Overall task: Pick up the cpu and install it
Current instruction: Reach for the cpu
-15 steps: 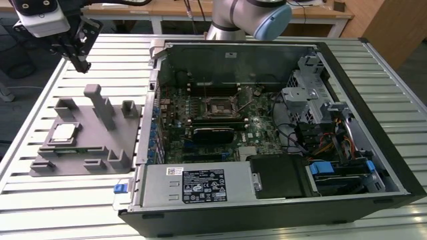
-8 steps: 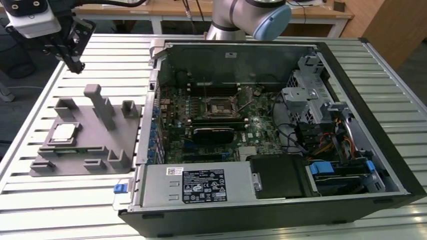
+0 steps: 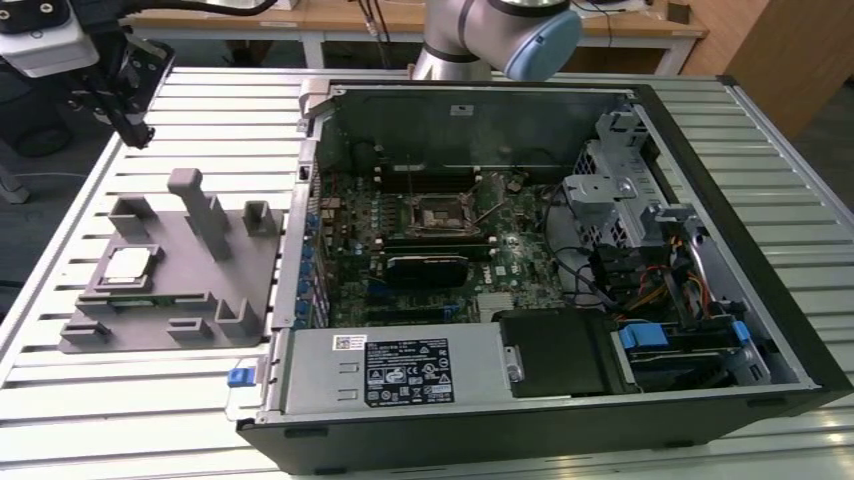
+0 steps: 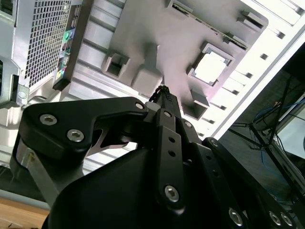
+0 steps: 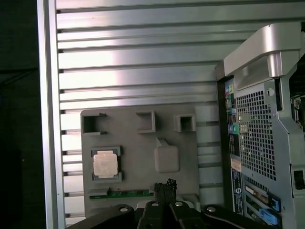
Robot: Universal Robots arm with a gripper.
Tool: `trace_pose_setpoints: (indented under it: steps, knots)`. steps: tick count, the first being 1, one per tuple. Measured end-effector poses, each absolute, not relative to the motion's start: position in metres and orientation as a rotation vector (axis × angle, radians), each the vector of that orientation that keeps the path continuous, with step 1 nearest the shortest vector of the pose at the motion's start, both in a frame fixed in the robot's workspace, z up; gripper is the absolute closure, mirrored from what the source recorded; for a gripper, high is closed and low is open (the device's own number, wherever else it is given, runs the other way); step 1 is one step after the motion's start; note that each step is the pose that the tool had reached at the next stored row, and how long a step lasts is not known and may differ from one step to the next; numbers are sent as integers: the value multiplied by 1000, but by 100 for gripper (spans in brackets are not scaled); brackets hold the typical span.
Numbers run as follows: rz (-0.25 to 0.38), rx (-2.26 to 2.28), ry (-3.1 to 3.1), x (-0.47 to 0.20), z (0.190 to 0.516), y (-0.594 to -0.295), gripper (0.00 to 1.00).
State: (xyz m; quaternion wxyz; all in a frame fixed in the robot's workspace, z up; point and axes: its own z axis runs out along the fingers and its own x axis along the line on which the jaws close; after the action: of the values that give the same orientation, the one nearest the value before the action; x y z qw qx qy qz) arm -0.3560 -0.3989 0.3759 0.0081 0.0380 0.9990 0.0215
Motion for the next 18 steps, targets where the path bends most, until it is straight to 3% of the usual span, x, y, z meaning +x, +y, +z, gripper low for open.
trace_pose_setpoints:
  steps: [18]
  knots:
    - [67, 119, 3124, -391, 373, -399, 89]
